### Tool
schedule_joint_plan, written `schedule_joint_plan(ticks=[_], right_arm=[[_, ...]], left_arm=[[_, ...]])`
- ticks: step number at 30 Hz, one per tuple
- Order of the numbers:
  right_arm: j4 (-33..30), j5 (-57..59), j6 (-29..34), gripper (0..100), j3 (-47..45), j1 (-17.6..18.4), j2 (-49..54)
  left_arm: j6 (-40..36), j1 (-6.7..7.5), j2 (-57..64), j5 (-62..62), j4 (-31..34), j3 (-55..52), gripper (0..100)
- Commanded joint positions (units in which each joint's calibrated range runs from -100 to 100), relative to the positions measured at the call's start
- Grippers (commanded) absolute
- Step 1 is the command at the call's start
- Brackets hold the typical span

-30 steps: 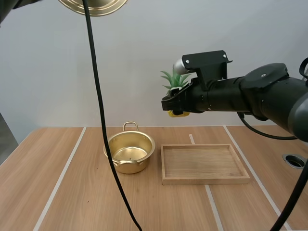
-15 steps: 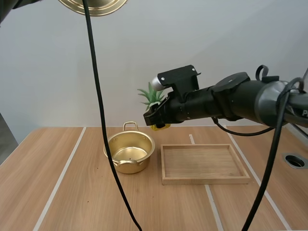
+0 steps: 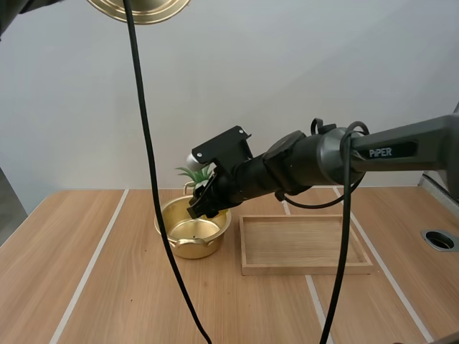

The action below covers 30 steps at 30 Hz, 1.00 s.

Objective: Open the pot, put the pineapple inside, and close it

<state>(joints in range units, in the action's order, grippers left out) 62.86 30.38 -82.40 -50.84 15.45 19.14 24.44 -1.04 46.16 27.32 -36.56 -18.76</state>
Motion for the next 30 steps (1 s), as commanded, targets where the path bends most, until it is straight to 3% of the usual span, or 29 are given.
schedule_joint_plan(ticks=[1,17,30], right_arm=[[2.05,-0.69,-1.58,0,1.75,0.12,-2.01],[2.26,2.64,-4.56,0,7.08,0.12,-15.24],[13.11,2.64,-16.33,0,7.08,0.12,-21.28]], left_arm=[[-0.27,0.01,0.46,-2.02,-0.90,0.64,0],[-0.27,0.01,0.46,-2.02,-0.90,0.64,0],[-0.27,0.01,0.46,-2.02,-0.90,0.64,0]])
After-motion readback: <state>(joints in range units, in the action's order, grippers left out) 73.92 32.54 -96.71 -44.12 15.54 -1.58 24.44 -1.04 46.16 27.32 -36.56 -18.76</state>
